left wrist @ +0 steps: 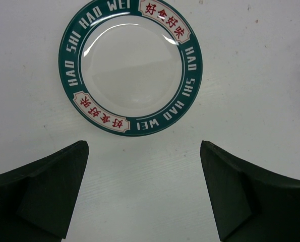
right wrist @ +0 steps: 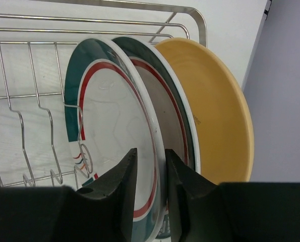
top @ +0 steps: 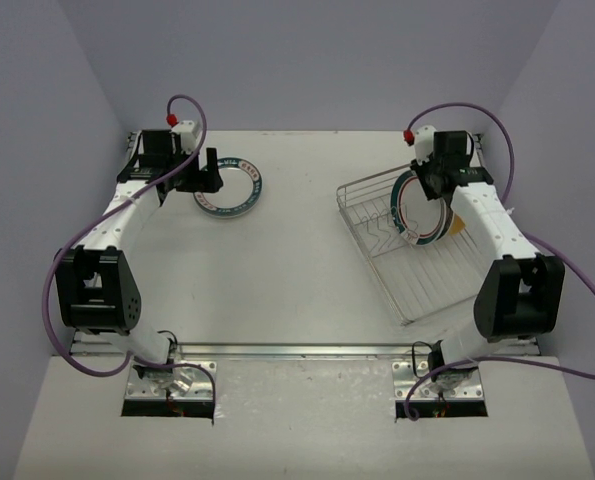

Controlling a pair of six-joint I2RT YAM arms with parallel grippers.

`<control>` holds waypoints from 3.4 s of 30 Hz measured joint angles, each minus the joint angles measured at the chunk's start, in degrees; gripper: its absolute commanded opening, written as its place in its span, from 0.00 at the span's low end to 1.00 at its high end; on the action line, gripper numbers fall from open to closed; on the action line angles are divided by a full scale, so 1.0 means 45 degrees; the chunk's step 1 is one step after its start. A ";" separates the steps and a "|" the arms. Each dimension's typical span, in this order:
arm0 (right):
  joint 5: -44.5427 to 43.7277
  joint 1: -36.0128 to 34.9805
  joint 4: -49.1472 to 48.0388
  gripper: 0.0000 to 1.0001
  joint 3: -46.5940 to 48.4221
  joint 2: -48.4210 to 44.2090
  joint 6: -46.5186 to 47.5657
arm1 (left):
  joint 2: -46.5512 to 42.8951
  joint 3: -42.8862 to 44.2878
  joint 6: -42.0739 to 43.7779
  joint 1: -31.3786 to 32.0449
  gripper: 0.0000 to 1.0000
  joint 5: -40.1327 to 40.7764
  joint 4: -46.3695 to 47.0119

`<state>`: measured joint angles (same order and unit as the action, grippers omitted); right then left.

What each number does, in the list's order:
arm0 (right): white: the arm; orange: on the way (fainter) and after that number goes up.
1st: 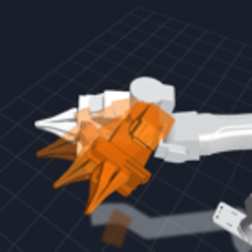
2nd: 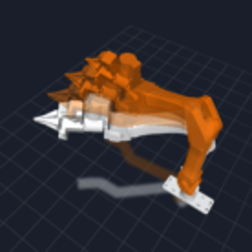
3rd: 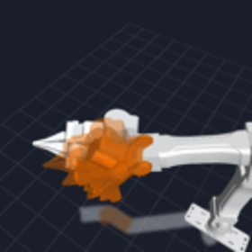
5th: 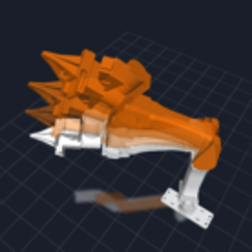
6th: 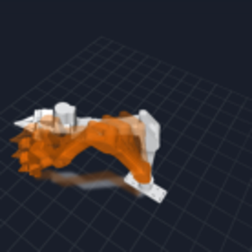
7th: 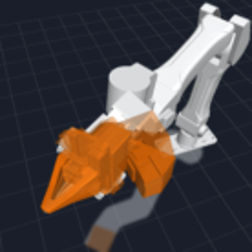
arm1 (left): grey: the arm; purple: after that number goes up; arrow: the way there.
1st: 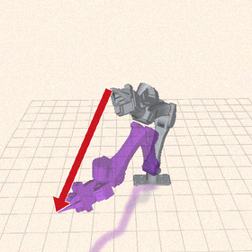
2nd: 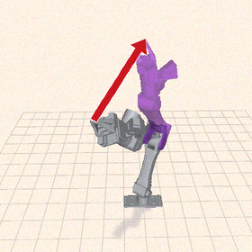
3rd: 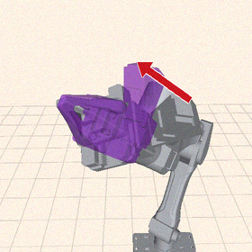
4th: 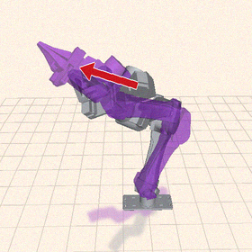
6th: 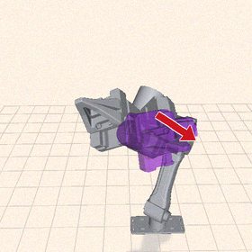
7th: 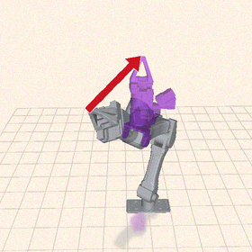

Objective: Unload the plates from the dish rack

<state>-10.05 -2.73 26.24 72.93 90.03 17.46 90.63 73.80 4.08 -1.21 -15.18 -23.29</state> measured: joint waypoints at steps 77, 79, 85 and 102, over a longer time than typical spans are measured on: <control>0.3077 0.0546 0.0814 0.84 -0.0207 -0.3855 -0.4771 | 0.5244 0.2987 -0.3648 -0.2278 0.14 -0.4028 -0.0117; 0.2786 0.0607 0.0891 0.82 -0.0236 -0.3855 -0.4361 | 0.5575 0.3169 -0.3664 -0.2278 0.31 -0.3863 -0.0152; 0.2342 0.1158 0.0980 0.79 -0.0239 -0.3790 -0.3531 | 0.5961 0.3439 -0.3633 -0.2336 0.83 -0.2909 -0.0575; 0.1437 0.1338 0.1032 0.57 -0.0152 -0.1624 -0.1892 | 0.2522 0.2804 -0.1368 -0.1534 1.00 0.2897 -0.0718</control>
<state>-3.58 3.29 30.88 72.25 82.72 8.95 101.98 86.42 -2.08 -8.12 -2.14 -26.52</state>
